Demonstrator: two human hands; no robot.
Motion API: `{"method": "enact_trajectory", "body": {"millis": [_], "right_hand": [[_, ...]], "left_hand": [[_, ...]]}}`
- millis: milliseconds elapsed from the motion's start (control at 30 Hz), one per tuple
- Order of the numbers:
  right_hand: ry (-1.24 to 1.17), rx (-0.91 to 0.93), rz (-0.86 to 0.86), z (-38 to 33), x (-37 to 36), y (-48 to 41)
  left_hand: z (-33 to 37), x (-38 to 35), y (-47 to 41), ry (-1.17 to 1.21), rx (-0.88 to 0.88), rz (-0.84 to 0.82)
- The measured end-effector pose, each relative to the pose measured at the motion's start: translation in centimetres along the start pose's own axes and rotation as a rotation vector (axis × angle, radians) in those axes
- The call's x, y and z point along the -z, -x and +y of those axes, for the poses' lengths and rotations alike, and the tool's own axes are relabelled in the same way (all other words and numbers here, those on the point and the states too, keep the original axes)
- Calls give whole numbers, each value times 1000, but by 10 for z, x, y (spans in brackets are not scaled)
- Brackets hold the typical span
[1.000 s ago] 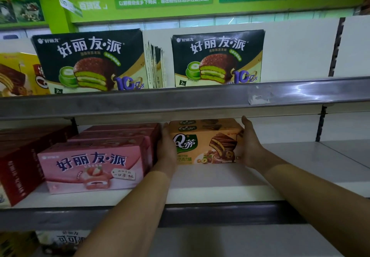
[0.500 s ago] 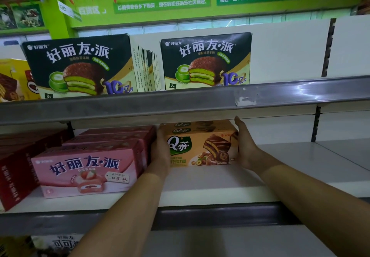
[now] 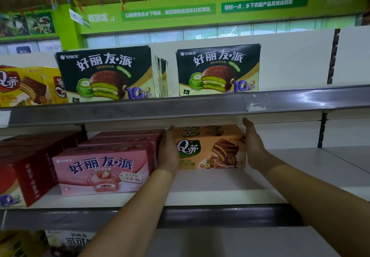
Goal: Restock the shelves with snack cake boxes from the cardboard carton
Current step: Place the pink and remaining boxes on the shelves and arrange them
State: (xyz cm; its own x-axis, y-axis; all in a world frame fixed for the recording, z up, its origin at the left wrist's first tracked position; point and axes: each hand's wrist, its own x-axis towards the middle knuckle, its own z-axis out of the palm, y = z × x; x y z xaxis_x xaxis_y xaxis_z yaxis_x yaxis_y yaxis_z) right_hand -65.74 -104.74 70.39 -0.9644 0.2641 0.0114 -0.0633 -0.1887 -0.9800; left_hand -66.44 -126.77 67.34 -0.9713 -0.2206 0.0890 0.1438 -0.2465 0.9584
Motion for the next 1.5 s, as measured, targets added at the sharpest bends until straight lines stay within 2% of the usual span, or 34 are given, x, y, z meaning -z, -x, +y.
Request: {"method": "enact_trajectory", "body": {"millis": [133, 233, 333, 433, 500, 633, 733, 867, 967, 1100, 1200, 1333, 1500], "right_hand": [[208, 245, 153, -3, -8, 17], [323, 476, 126, -9, -25, 52], [376, 588, 65, -7, -47, 77], [303, 520, -64, 6, -79, 103], [225, 446, -111, 16, -101, 118], [67, 307, -185, 27, -137, 136], [66, 251, -218, 36, -165, 138], [25, 196, -218, 63, -189, 115], [25, 172, -180, 57, -201, 130], [-52, 53, -177, 60, -209, 130], [-98, 19, -172, 64, -217, 127], [-164, -39, -142, 58, -229, 128], [-195, -81, -194, 41, -223, 122]], "left_hand": [[14, 4, 13, -122, 4, -29], [24, 6, 23, -274, 2, -18], [55, 13, 71, -365, -54, -117], [83, 33, 117, -419, -169, -209], [99, 59, 131, -417, -242, -184], [127, 117, 135, -454, -273, 30], [142, 157, 116, -511, -328, 163], [151, 201, 83, -580, -324, 198], [146, 229, 55, -631, -325, 176], [138, 254, 28, -669, -236, 191], [129, 262, 15, -514, -139, 224], [124, 264, 10, -51, 97, 106], [116, 268, -7, 93, 140, -78]]}}
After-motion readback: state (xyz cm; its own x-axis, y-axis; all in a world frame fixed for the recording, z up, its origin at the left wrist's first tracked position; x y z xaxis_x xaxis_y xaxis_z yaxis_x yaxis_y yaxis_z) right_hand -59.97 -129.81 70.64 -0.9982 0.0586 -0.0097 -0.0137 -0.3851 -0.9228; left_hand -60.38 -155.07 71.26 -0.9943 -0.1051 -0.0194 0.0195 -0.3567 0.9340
